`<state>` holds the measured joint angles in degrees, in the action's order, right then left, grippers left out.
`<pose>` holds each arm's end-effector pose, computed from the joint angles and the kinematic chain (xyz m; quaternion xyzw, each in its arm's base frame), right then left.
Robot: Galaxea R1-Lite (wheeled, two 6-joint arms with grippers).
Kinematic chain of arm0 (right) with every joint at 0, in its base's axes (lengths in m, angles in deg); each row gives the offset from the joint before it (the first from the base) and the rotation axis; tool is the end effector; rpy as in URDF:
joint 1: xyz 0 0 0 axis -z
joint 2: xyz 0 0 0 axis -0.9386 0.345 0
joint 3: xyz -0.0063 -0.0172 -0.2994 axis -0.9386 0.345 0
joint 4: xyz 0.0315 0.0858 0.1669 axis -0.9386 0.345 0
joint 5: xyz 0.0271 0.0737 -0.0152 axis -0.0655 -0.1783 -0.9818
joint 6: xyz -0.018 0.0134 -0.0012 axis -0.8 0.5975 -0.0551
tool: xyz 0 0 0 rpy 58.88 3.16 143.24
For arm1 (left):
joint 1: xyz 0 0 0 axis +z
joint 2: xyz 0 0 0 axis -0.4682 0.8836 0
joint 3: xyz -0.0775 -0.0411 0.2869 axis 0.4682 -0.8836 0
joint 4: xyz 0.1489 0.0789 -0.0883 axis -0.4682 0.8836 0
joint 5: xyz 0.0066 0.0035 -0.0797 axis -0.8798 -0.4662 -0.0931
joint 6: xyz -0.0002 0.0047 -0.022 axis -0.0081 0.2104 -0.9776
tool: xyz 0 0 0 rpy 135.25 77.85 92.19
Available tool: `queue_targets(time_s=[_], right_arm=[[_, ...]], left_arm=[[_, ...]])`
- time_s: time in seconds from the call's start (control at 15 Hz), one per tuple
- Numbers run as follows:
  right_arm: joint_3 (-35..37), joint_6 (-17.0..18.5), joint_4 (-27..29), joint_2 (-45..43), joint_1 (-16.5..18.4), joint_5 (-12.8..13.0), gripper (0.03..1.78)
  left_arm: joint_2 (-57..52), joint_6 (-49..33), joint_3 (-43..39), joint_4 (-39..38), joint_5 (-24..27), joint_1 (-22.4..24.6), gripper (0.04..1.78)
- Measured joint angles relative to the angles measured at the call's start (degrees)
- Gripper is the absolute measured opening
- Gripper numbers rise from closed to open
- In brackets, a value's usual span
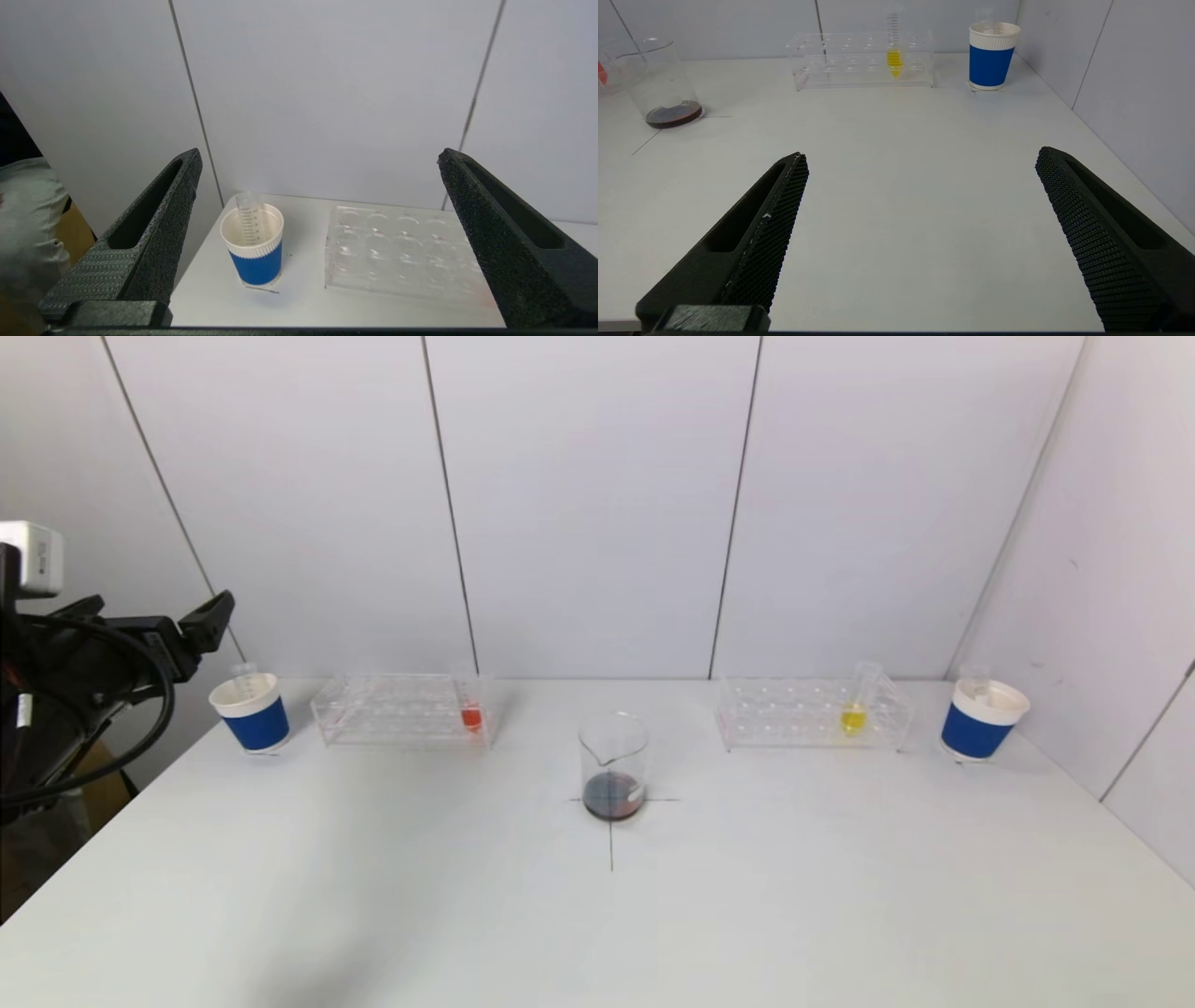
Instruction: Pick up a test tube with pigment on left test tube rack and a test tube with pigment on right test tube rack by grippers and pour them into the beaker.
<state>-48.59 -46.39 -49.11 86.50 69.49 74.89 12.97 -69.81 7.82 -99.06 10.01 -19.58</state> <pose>-0.0229 -0.0008 0.0760 0.0175 -0.0024 -0.0124 0.9998 0.2374 0.0351 0.2127 0.0198 -0.0793 0.0816 0.9933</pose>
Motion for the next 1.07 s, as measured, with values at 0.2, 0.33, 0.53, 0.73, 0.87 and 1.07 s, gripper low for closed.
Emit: queue_targets(time_s=[0.2, 0.33, 0.53, 0.73, 0.87, 1.07], right_arm=[[0.0, 0.0, 0.0, 0.0, 0.0, 0.0, 1.77], [0.0, 0.0, 0.0, 0.0, 0.0, 0.0, 1.77], [0.0, 0.0, 0.0, 0.0, 0.0, 0.0, 1.77], [0.0, 0.0, 0.0, 0.0, 0.0, 0.0, 1.77], [0.0, 0.0, 0.0, 0.0, 0.0, 0.0, 1.77], [0.0, 0.0, 0.0, 0.0, 0.0, 0.0, 1.77]], left_arm=[[-12.4, -1.7, -7.5, 5.1, 0.9, -1.4, 1.76], [-21.0, -2.6, -11.3, 9.4, 1.8, -1.7, 1.76], [-36.5, -3.7, -14.4, 20.5, 3.9, -1.9, 1.76], [-52.8, -4.6, -15.2, 36.4, 5.8, -2.0, 1.76], [-62.0, -5.4, -15.6, 47.1, 5.7, -2.1, 1.76], [-68.1, -7.6, -18.1, 54.4, 5.1, -2.1, 1.76]])
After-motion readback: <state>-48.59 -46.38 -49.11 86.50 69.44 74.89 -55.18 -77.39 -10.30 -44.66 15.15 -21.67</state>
